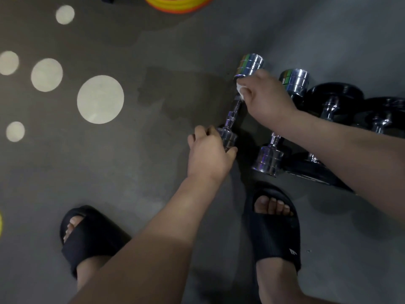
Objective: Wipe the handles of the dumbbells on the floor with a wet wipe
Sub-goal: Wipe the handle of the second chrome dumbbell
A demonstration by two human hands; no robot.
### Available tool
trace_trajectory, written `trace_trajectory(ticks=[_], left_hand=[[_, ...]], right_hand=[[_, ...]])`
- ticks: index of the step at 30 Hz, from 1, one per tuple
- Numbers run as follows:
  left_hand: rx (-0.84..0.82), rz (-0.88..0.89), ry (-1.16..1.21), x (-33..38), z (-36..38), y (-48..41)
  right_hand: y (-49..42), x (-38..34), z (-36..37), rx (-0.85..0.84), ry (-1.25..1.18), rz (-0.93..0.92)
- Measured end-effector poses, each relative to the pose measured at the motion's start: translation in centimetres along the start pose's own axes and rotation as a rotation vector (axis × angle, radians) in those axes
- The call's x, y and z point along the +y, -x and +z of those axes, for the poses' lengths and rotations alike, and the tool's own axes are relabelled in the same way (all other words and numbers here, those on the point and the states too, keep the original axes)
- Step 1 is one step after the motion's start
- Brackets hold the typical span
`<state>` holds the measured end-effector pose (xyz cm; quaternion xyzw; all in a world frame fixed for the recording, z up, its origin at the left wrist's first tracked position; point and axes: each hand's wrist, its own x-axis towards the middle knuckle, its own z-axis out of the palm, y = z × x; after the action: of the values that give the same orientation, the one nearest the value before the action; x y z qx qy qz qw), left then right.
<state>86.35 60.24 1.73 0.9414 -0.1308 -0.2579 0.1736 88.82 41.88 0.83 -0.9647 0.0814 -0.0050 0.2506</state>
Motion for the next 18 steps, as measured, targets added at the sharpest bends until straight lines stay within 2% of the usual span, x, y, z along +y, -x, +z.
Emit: trace_trajectory(ticks=[5,10,12,15,18], left_hand=[[0.049,0.027,-0.028,0.4,0.6,1.1],[0.032,0.034,0.047,0.4,0.9,1.7],[0.021,0.032,0.054,0.3,0.8,1.8],[0.014,0.032,0.069,0.2,0.8,1.7],[0.026,0.042,0.094,-0.1,0.8,1.7]], right_hand=[[1.1,0.2,1.0,0.071,-0.051,0.020],[2.2,0.6,0.6,-0.058,-0.028,-0.194],[0.9,1.1,0.1,-0.068,0.033,-0.167],[0.2,1.1,0.5,0.023,0.086,-0.044],[2.2,0.3,1.7,-0.031,0.044,-0.166]])
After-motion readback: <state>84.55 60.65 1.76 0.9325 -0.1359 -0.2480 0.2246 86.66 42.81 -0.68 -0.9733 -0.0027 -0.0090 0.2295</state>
